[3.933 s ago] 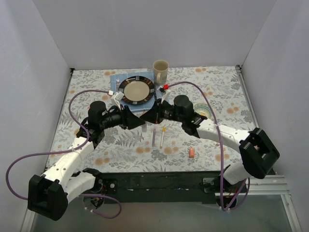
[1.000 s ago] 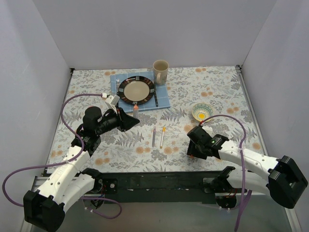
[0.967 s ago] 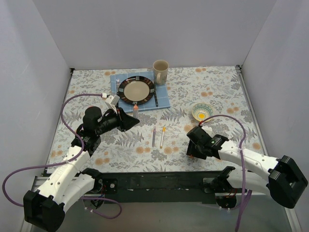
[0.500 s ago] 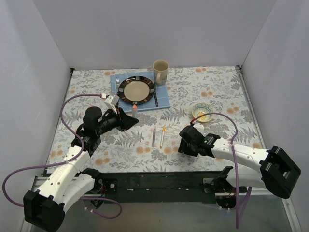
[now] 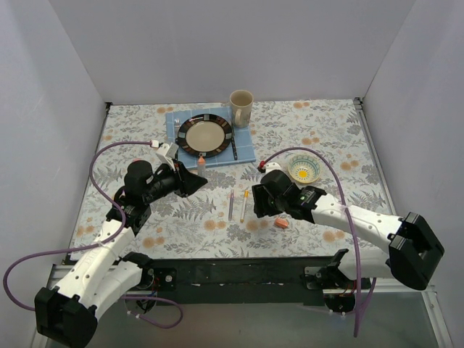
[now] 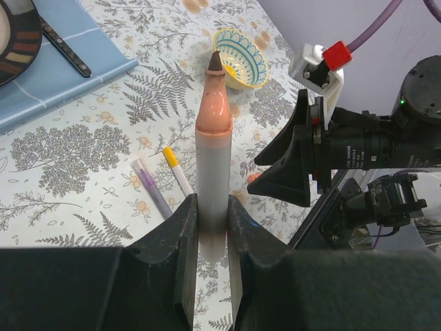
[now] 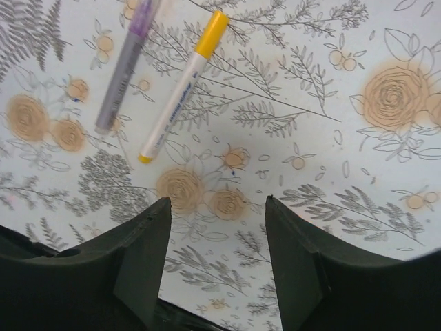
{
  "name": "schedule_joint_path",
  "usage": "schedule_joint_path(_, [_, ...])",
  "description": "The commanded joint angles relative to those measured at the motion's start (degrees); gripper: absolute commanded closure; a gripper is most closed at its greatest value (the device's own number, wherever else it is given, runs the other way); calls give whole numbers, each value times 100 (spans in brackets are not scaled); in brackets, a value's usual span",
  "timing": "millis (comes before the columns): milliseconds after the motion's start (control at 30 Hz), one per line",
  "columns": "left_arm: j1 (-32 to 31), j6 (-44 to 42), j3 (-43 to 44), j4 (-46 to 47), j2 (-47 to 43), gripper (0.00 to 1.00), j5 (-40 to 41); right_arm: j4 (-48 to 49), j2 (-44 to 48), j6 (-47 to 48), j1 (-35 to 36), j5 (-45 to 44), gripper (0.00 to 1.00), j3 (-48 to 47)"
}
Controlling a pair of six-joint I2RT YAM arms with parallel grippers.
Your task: Insert the pens into the pen caps
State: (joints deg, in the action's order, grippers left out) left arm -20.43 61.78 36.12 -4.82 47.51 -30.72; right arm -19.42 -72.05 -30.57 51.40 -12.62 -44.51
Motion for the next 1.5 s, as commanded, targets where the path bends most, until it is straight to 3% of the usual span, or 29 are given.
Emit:
schedule_joint_path(0, [12, -131, 53, -10, -198, 100, 13, -1063, -168, 1447, -165, 172, 35, -216])
schedule_joint_path(267, [4, -149, 44, -19, -136, 100, -83, -1486, -1030, 2239, -192, 278, 32, -401])
schedule_joint_path(633, [4, -166, 62, -10, -101, 100, -22, -1380, -1048, 2405, -437, 505, 36, -181])
schedule_joint_path(867, [3, -166, 53, -28, -84, 100, 13, -1266, -1390, 2556, -543, 638, 48, -321])
schedule_joint_path(1333, [3, 53, 342, 25, 259, 100, 22, -1345, -1636, 2275, -596, 102, 55, -427])
schedule_joint_path(1467, [12, 203, 711, 218, 601, 100, -232, -1275, -1628, 2222, -613, 111, 67, -427])
